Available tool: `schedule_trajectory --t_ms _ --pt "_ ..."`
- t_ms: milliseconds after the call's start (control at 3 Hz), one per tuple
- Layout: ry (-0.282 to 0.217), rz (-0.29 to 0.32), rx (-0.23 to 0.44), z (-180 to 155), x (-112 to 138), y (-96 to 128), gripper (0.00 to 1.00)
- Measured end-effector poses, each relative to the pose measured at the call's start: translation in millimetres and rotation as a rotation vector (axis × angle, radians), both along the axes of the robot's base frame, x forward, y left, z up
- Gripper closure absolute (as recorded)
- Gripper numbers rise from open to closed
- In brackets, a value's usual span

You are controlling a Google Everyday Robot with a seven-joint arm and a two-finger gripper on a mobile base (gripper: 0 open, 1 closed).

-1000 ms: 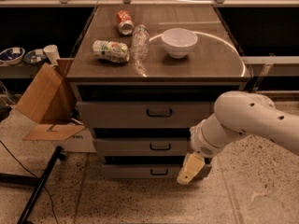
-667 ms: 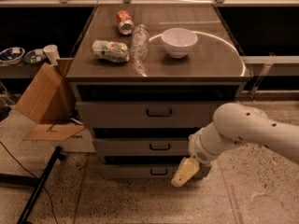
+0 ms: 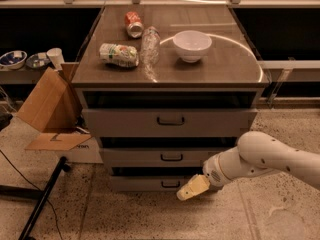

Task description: Open middle drawer

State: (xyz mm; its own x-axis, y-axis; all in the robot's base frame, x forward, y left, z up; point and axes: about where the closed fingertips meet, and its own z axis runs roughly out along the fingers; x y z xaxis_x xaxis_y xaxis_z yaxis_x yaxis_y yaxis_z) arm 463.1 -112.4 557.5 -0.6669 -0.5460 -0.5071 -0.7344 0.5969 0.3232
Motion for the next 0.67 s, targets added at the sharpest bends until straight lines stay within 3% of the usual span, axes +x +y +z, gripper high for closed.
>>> schedule_trajectory --t_ms 333,667 --pt "0.057 -0.112 0.132 -17.0 6.3 3.6 0.00" --pt "0.073 -0.231 0.283 -34.6 14.0 8.1 0.00"
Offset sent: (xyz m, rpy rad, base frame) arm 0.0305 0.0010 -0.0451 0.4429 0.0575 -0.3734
